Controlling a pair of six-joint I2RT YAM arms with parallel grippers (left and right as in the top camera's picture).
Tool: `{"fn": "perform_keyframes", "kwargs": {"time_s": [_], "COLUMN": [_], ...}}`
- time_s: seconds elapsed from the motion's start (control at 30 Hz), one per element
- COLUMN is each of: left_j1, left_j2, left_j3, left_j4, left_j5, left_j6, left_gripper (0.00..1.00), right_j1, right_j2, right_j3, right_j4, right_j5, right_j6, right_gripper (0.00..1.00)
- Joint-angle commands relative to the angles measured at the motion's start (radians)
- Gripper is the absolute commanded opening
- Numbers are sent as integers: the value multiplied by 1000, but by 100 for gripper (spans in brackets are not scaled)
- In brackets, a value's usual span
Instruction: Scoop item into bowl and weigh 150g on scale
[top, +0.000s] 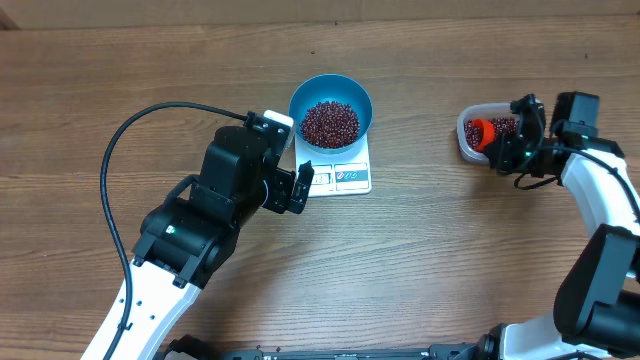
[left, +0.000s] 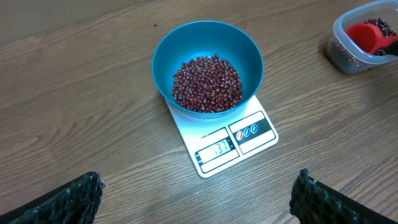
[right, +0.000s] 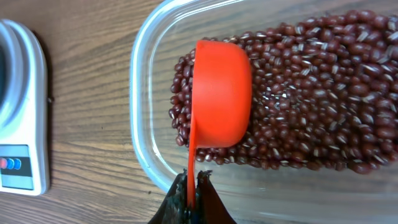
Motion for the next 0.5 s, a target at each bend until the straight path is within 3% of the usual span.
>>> {"fn": "perform_keyframes", "kwargs": {"time_s": [0.0,0.17,0.47], "left_j1": [5,5,5], "left_j2": [0,0,0], "left_j3": [2,2,2], "left_j4": [1,1,2], "left_j5": [9,9,9], "left_j6": [-7,-7,-7], "left_gripper": [99,100,99], "right_j1": [-53,-95,-109], "right_j2": [9,9,8], "right_j3": [-5,-5,-1], "right_j4": [3,-1,-28], "right_j5": [-129,-225,-232], "right_j6": [17,17,17], "right_gripper": [4,4,4]}}
